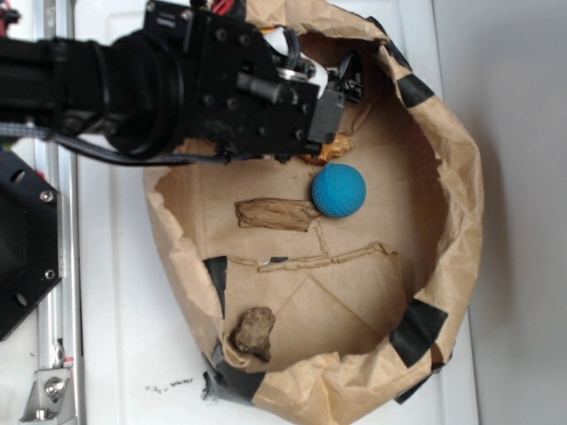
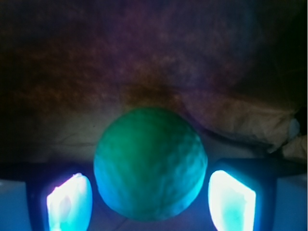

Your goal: Grab the green ball.

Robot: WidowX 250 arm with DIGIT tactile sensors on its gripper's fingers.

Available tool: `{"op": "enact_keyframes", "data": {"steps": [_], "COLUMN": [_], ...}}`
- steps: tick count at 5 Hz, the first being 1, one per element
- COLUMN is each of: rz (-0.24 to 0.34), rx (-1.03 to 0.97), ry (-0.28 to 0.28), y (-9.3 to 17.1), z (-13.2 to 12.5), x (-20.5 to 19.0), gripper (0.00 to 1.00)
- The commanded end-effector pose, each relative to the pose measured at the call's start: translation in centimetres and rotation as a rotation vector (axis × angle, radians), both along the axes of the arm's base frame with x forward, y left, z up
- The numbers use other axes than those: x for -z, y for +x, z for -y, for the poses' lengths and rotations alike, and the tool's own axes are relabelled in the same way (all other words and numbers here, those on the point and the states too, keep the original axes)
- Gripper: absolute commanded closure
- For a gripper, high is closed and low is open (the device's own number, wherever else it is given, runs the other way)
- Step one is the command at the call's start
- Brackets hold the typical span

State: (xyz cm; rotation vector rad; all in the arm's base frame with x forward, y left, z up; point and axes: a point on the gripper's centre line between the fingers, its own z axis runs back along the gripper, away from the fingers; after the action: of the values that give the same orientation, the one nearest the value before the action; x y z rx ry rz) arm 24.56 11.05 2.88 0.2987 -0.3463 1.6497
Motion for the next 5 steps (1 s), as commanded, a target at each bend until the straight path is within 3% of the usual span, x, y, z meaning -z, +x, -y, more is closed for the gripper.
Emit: {"op": "enact_keyframes", "data": {"steps": [1,2,3,5], "rz": [0.033,0.028,0.037,0.040], "rx": [-0.028,-0.019,-0.015,0.024], "ry": [0.040,0.029,0.030,0.014], "y": [-0.14,0.12,0.09,0.03], "z": [-0.77,-0.76,-0.68,-0.64], "x": [0.38,0.82,0.85,0.64], "gripper": [0.00,0.00,1.00,1.00]}}
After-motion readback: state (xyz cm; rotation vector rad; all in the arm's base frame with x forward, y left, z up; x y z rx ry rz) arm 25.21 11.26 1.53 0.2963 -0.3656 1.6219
